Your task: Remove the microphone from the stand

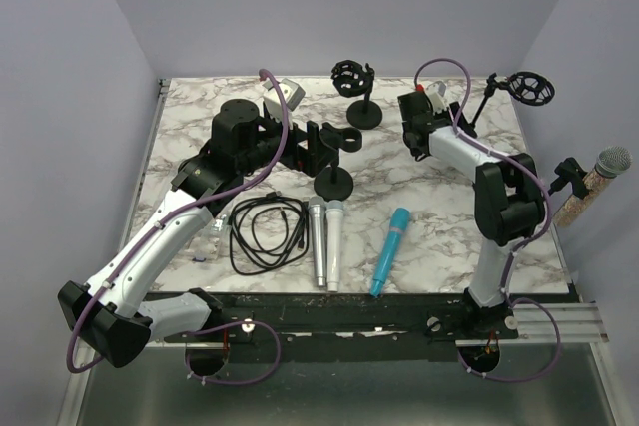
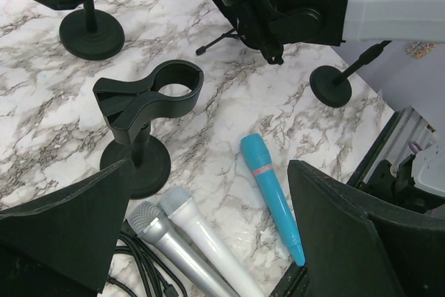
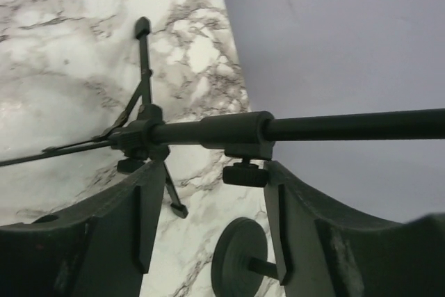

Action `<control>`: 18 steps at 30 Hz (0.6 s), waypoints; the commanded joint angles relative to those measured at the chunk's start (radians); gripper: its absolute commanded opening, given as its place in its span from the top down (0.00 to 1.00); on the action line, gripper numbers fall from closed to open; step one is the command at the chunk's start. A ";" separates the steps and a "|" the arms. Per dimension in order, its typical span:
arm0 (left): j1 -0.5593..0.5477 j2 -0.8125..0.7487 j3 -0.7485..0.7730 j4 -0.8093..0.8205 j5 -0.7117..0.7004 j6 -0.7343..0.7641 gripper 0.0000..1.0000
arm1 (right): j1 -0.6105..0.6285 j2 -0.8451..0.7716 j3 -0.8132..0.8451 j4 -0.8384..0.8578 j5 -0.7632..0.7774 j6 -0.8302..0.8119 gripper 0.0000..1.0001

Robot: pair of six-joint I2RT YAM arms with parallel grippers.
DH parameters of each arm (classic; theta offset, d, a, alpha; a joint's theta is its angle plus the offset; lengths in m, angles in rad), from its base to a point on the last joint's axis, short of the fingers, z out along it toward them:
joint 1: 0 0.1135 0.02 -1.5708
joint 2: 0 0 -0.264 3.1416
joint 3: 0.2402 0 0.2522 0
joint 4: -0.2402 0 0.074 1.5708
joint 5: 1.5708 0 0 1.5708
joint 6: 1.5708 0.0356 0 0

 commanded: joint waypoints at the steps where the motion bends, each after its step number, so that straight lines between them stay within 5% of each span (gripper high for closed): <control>1: -0.006 -0.011 0.005 0.001 0.012 0.006 0.05 | 0.015 -0.078 -0.036 -0.071 -0.157 0.105 0.33; 11: -0.005 -0.019 0.007 0.001 0.013 0.006 0.05 | -0.015 -0.261 -0.128 0.032 -0.253 0.320 0.14; 18: -0.007 -0.021 0.007 0.002 0.013 0.005 0.05 | -0.050 -0.312 -0.195 0.067 -0.267 0.570 0.15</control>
